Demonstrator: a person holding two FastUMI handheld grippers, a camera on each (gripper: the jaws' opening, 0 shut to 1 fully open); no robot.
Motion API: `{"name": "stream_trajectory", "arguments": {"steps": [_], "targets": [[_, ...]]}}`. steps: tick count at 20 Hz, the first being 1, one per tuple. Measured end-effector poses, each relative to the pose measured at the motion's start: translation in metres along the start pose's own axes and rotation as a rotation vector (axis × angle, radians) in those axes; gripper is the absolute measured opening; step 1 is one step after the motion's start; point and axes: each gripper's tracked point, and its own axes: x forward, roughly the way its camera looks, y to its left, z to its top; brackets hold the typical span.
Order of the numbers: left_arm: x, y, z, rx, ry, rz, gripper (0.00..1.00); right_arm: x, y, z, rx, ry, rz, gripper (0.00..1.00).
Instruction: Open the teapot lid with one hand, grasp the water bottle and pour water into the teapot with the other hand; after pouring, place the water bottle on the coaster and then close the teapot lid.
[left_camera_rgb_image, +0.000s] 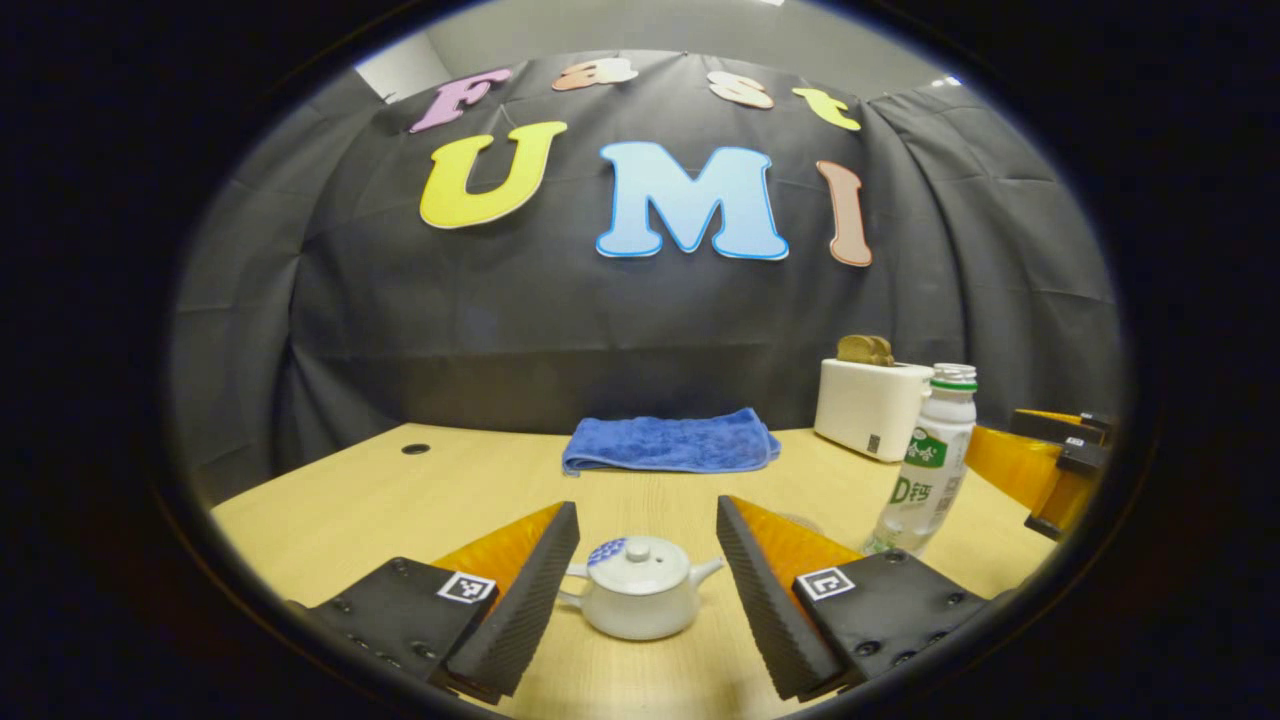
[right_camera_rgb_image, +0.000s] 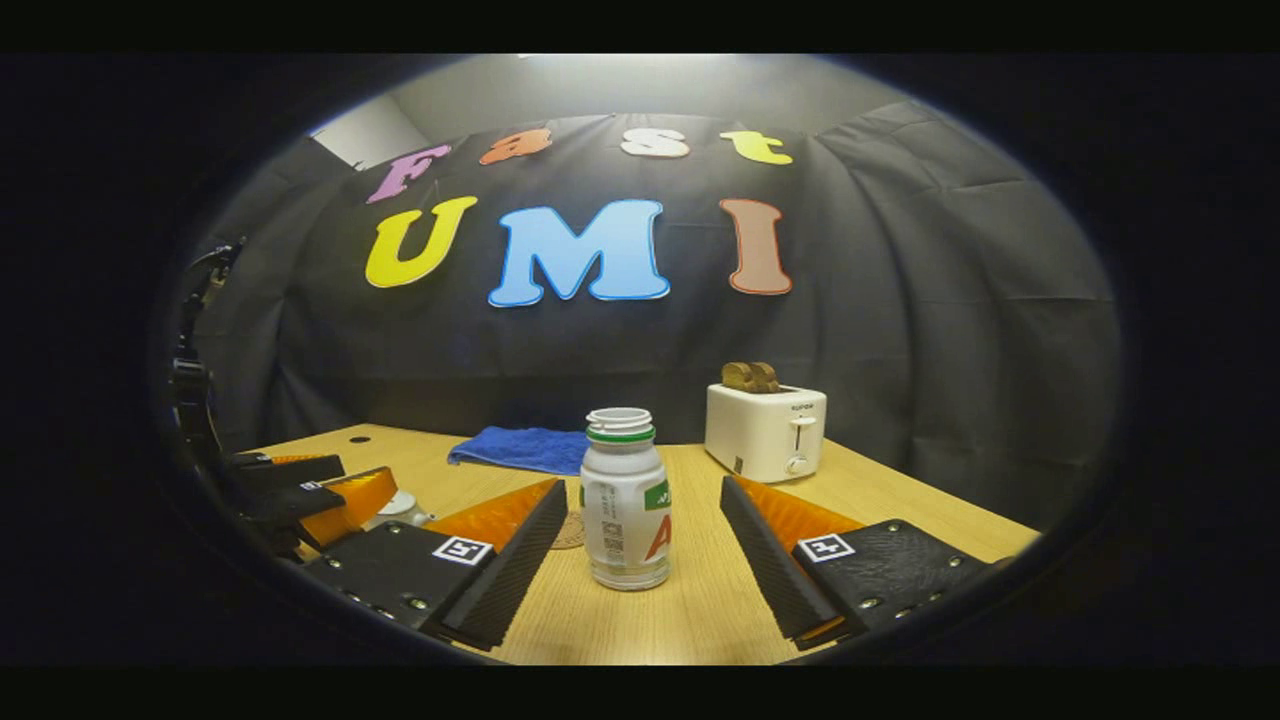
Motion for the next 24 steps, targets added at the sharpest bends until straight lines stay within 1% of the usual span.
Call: {"name": "stream_trajectory", "arguments": {"steps": [3, 4, 5, 6, 9, 11, 12, 15, 18, 19, 20, 22, 24], "targets": [[0.004, -0.003, 0.0, 0.002, -0.002, -0.013, 0.96, 0.0, -0.001, -0.002, 0.0, 0.005, -0.001, 0.95], [0.006, -0.004, -0.001, 0.001, 0.001, -0.014, 0.91, 0.0, -0.001, -0.003, 0.0, 0.007, -0.001, 0.95], [0.008, -0.003, -0.002, 0.001, 0.004, -0.014, 0.89, 0.0, -0.002, -0.004, 0.0, 0.009, -0.002, 0.95], [0.011, -0.004, -0.003, 0.001, 0.007, -0.019, 0.89, 0.0, -0.003, -0.004, 0.001, 0.012, -0.004, 0.95], [0.018, -0.007, -0.008, 0.012, 0.025, -0.024, 0.82, 0.0, -0.006, -0.008, 0.001, 0.017, -0.009, 0.95], [0.021, -0.007, -0.013, 0.013, 0.039, -0.023, 0.75, 0.0, -0.008, -0.009, 0.002, 0.019, -0.012, 0.95], [0.021, -0.006, -0.014, 0.013, 0.042, -0.017, 0.68, 0.0, -0.01, -0.009, 0.003, 0.02, -0.013, 0.95], [0.024, -0.002, -0.02, 0.014, 0.053, 0.005, 0.67, 0.0, -0.011, -0.012, 0.004, 0.025, -0.014, 0.95], [0.03, -0.001, -0.032, 0.007, 0.087, 0.006, 0.59, 0.001, -0.012, -0.014, 0.004, 0.03, -0.015, 0.95], [0.029, 0.0, -0.033, 0.01, 0.087, 0.011, 0.59, 0.0, -0.013, -0.014, 0.005, 0.03, -0.016, 0.95], [0.031, 0.001, -0.032, 0.011, 0.085, 0.014, 0.57, 0.001, -0.013, -0.014, 0.005, 0.031, -0.017, 0.95], [0.03, 0.003, -0.033, 0.019, 0.087, 0.029, 0.58, 0.001, -0.014, -0.015, 0.007, 0.033, -0.018, 0.95], [0.032, 0.006, -0.033, 0.027, 0.085, 0.039, 0.46, 0.001, -0.015, -0.017, 0.008, 0.037, -0.02, 0.95]]}}
